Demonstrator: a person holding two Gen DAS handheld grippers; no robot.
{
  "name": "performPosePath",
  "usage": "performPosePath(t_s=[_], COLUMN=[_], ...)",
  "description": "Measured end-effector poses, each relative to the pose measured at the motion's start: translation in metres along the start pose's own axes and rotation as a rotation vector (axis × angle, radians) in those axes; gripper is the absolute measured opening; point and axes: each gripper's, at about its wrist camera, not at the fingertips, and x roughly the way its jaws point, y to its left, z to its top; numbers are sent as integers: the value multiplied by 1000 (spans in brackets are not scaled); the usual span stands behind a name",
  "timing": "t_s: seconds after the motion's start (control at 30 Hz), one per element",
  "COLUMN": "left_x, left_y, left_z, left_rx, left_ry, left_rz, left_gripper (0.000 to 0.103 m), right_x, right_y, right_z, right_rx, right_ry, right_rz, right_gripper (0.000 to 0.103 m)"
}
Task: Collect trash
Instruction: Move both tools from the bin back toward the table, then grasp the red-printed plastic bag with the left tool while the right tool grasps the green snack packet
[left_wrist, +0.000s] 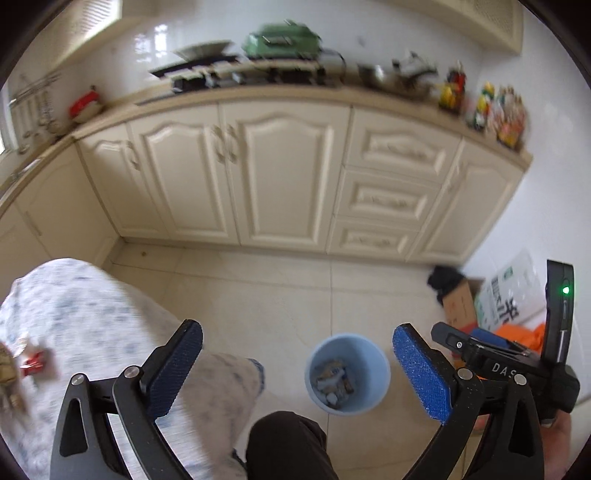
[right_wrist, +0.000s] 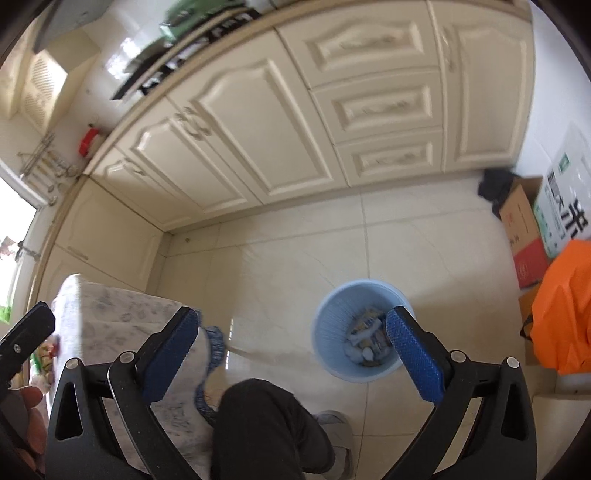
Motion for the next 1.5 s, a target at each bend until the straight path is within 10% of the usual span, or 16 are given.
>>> performPosePath(t_s=[0.77, 1.2, 1.5], left_x=[-311, -393, -376], left_y=[156, 186, 216], left_z=[-203, -313, -324], left_rx=[-321, -498, -562], left_ry=[-372, -413, -330], left_rz=[273, 470, 536], left_gripper=[102, 102, 102], right_x=[-92, -100, -47], right_y=[285, 404, 460], right_z=[-53, -117, -148], right_rx=[-483, -740, -828], right_ry=[-170, -166, -42], right_rz=[281, 389, 426], right_gripper=[103, 103, 103])
